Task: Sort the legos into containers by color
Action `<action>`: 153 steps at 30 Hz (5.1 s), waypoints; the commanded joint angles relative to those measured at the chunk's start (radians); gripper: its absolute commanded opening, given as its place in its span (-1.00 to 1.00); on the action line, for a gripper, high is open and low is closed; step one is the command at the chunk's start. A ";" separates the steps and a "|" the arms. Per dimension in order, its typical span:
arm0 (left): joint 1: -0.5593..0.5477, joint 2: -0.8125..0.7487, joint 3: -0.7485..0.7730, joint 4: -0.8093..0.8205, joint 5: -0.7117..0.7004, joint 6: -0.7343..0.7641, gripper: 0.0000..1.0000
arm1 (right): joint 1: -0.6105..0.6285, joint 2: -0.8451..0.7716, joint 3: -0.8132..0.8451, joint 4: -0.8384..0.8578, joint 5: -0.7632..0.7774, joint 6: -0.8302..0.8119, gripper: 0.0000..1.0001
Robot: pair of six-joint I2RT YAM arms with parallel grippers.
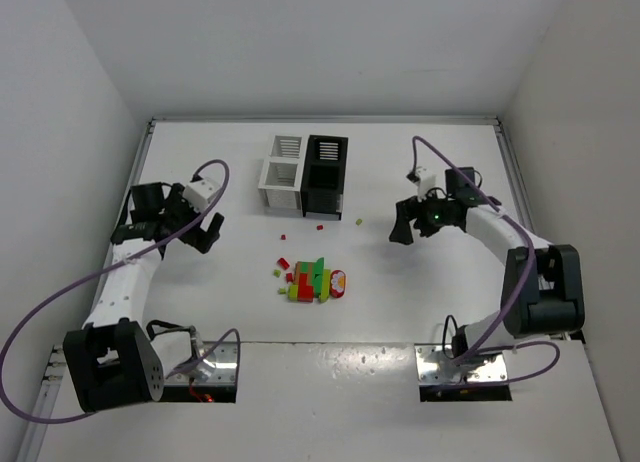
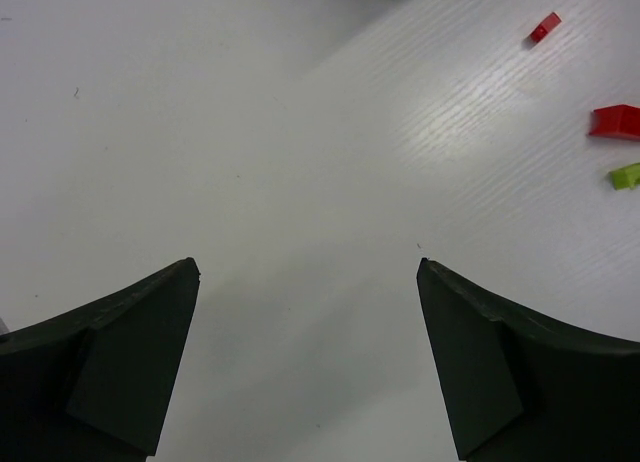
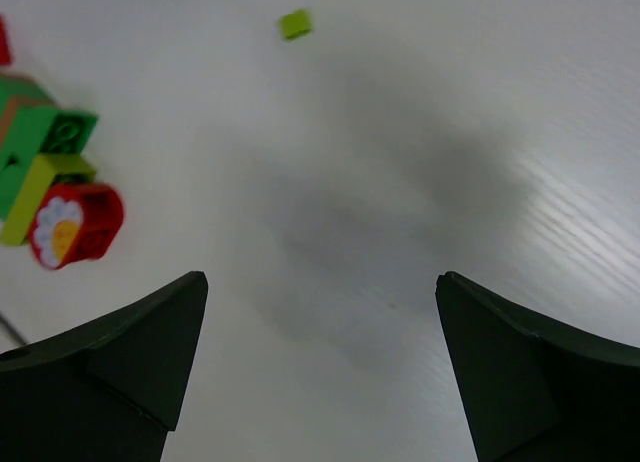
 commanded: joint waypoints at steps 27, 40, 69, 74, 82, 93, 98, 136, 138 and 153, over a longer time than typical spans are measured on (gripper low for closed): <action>-0.018 0.038 0.154 -0.065 0.194 -0.066 0.91 | 0.689 0.157 0.073 -0.051 0.034 -0.521 0.98; -0.018 0.038 0.145 -0.045 0.156 -0.066 0.99 | 0.763 0.254 0.139 -0.023 0.105 -0.432 0.98; -0.141 0.107 0.107 -0.008 0.211 -0.153 0.99 | 0.773 0.056 0.177 -0.082 0.125 -0.345 -0.80; -0.180 0.178 0.096 0.003 0.290 -0.263 0.96 | 0.773 0.056 0.205 -0.048 0.125 -0.274 -0.92; -0.190 0.293 0.153 0.003 0.407 -0.331 0.91 | 0.763 0.051 0.122 -0.005 0.114 -0.269 -1.00; -0.208 0.452 0.193 -0.008 0.671 -0.406 0.89 | 0.763 0.039 0.208 0.035 0.104 -0.168 -1.00; -0.208 0.503 0.193 -0.008 0.763 -0.435 0.89 | 0.753 0.039 0.263 0.044 0.084 -0.121 -1.00; -0.210 0.626 0.193 -0.085 1.104 -0.445 -0.77 | 0.744 0.039 0.293 0.063 0.055 -0.042 -0.31; -0.201 0.626 0.183 -0.085 1.104 -0.445 -0.84 | 0.735 0.024 0.293 0.032 0.010 -0.030 -0.08; -0.182 0.577 0.140 -0.094 1.062 -0.353 -1.00 | 0.620 -0.033 0.210 -0.020 -0.133 0.102 0.59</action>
